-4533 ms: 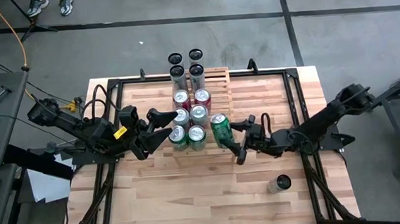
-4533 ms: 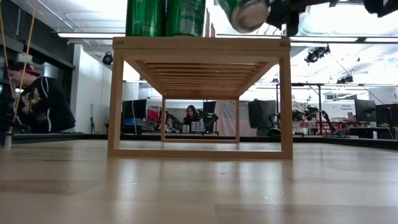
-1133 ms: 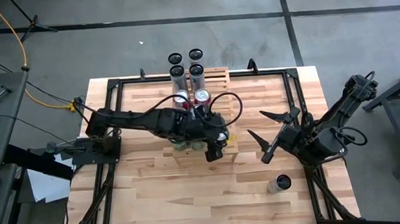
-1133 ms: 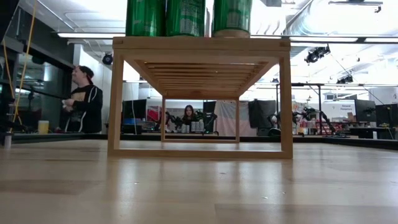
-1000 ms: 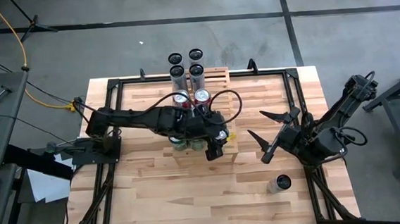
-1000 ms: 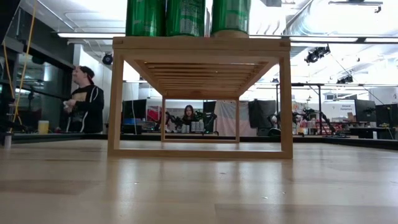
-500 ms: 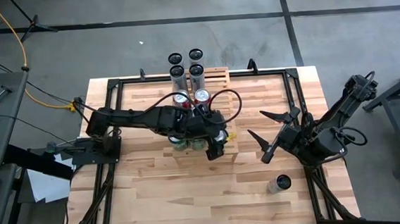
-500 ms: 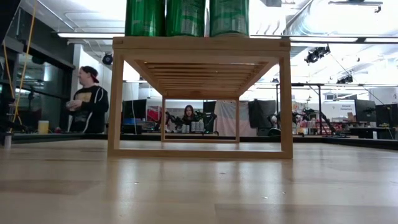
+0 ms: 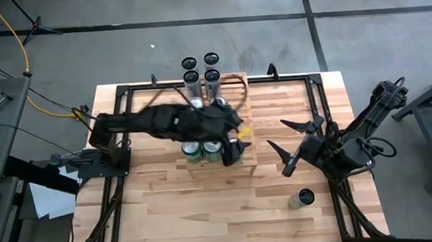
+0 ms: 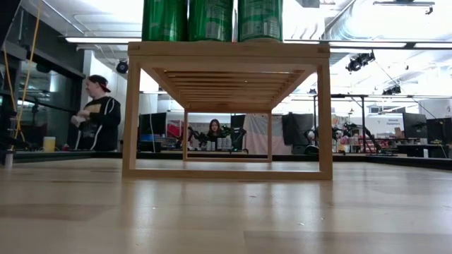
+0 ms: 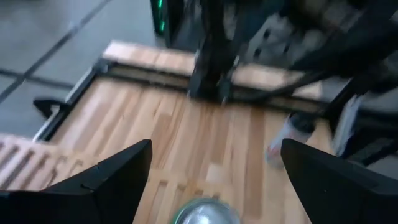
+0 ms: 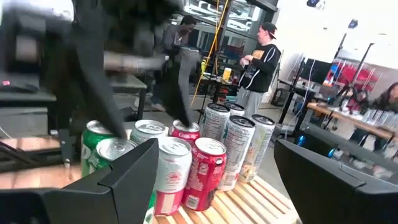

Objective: Place canned beverage on shelf
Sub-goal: Put the white pink soda can on the shelf aligned with the other white pink soda cans

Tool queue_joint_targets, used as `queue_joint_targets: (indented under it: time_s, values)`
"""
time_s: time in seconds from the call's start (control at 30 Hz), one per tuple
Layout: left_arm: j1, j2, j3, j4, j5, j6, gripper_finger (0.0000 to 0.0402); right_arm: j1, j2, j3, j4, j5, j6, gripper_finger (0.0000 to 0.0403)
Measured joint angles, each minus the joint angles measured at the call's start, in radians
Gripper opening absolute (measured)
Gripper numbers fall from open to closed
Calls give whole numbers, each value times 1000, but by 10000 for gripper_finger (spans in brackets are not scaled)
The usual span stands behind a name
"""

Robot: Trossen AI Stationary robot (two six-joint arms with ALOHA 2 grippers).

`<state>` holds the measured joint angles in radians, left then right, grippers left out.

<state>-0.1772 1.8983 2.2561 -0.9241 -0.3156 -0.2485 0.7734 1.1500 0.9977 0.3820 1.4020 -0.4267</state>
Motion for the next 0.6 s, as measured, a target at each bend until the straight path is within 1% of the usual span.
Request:
queue_joint_targets:
  time_s: [0.13, 0.2, 0.3, 0.37, 0.43, 0.5, 0.6]
  values:
    - [-12, -64, 39, 8, 0, -1, 349, 0, 0, 0, 0, 0, 63, 303]
    - [-30, -114, 28, 17, -39, -1, 349, 0, 0, 0, 0, 10, 83, 303]
    - [-72, -190, -22, 17, -136, -2, 349, 0, 0, 0, 2, 57, 98, 303]
    - [-110, -247, -84, 37, -211, -4, 349, 0, 0, 0, 4, 85, 113, 303]
    - [-152, -315, -169, 91, -279, -16, 349, 0, 0, 0, 11, 94, 113, 303]
    - [-195, -390, -278, 160, -350, -33, 349, 0, 0, 0, 24, 93, 113, 303]
    - [-252, -504, -479, 311, -444, -46, 349, 0, 0, 0, 52, 94, 113, 303]
